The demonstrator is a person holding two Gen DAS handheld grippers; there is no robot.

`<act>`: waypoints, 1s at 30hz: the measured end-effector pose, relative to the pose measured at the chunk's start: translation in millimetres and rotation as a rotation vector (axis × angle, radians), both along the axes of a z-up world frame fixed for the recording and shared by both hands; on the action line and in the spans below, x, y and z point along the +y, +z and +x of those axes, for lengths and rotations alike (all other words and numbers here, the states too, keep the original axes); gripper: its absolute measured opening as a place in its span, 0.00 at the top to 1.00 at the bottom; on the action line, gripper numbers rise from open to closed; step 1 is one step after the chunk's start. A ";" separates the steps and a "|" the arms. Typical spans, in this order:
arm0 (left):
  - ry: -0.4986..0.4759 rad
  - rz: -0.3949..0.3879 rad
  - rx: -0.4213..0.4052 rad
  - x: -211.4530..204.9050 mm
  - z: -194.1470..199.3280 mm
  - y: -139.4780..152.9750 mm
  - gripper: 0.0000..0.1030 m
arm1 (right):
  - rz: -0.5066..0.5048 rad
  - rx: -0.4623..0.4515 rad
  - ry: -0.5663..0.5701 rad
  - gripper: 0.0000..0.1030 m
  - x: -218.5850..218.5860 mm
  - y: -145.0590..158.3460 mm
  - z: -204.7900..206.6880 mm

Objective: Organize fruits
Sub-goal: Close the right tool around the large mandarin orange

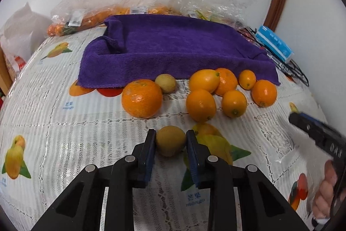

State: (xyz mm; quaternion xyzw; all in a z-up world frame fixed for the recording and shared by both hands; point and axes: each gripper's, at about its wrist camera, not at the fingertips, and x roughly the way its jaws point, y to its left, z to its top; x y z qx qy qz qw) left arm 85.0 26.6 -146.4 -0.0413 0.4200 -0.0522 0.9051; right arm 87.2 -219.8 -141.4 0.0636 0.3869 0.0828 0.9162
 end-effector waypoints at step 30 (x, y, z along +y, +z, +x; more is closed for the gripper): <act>-0.018 -0.027 0.003 0.9 0.2 -0.4 0.74 | 0.015 0.037 0.097 0.56 42.9 -14.1 65.3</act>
